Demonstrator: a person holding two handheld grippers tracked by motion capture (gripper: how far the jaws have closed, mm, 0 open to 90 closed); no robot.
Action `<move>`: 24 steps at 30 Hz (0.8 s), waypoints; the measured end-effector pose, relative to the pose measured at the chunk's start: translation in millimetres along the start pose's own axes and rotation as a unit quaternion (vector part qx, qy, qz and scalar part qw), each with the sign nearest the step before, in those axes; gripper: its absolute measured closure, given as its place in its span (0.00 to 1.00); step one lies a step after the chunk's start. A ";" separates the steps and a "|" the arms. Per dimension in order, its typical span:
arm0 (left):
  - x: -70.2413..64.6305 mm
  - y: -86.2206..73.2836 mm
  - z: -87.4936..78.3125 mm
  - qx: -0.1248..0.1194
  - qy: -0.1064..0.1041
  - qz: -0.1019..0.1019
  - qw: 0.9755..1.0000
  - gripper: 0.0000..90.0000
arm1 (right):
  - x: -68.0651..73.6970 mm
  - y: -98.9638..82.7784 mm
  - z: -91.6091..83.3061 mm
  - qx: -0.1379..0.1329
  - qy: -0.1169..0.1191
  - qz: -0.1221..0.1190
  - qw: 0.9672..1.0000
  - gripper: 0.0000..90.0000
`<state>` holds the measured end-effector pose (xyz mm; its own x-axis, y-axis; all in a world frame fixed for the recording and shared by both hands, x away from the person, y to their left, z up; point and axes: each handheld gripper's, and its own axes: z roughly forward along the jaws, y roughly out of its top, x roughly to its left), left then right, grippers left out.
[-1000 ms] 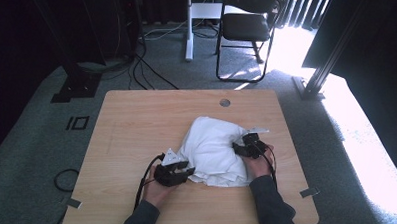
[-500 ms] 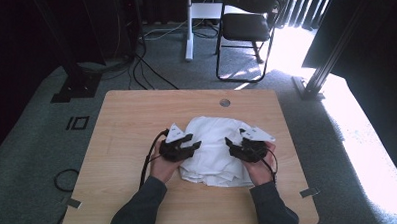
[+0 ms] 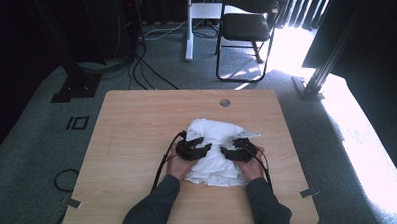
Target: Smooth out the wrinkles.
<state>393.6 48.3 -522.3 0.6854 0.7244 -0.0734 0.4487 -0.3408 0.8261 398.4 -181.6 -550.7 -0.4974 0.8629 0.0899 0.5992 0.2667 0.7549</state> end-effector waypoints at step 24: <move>54.1 4.3 -10.5 0.006 0.087 -0.016 0.996 0.64 | 32.2 44.8 15.5 -0.020 0.012 -0.056 0.998 0.39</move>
<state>426.6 92.3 -516.8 0.5611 0.8278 -0.0002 0.4754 -0.3220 0.8187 419.0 -135.3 -524.1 -0.5755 0.8176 0.0185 0.5132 0.3435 0.7865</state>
